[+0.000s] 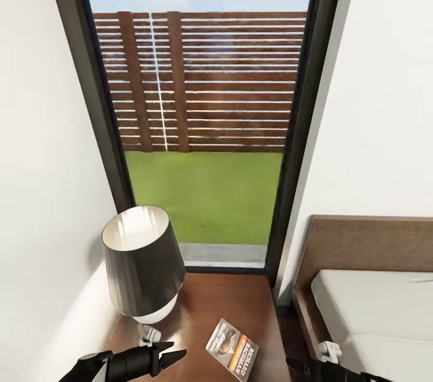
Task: In the bedroom, move the book from the bed onto either nightstand, and place the two sandals side by side next to the bed.
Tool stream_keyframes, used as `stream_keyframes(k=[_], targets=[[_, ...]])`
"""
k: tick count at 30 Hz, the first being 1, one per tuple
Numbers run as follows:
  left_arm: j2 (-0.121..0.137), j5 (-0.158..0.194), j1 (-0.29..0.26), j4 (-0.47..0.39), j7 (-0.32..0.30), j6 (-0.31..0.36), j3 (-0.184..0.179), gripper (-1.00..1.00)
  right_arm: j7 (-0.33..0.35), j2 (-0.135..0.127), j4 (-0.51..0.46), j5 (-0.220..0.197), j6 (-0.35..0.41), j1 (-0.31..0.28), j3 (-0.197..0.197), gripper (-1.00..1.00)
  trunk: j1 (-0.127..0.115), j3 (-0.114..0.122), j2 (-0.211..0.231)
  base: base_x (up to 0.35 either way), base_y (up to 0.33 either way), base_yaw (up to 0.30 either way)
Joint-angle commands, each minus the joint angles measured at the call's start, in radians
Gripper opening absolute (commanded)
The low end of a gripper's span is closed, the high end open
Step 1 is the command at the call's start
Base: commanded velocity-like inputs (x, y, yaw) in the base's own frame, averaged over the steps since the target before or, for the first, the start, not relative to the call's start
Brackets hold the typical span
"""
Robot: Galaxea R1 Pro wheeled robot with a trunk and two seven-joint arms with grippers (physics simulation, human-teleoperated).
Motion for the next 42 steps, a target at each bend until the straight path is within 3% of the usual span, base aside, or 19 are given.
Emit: stream_keyframes(k=[1,39,42], targets=[[0.0,0.002,-0.001,0.0,-0.004,0.008,0.002,1.0,0.003,0.0,0.0,-0.008,0.01,0.0,-0.001,1.0,-0.004,0.002,0.007,0.0,0.0,0.0],[-0.003,-0.002,-0.001,0.001,0.001,0.006,-0.001,1.0,-0.01,0.003,0.005,-0.013,-0.01,0.0,-0.002,1.0,-0.15,0.121,0.273,0.0,0.0,0.0],[-0.007,-0.011,-0.001,0.042,0.068,-0.027,-0.004,1.0,-0.015,0.003,0.059,-0.014,-0.029,0.0,-0.002,1.0,-0.161,0.131,0.294,0.0,0.0,0.0]])
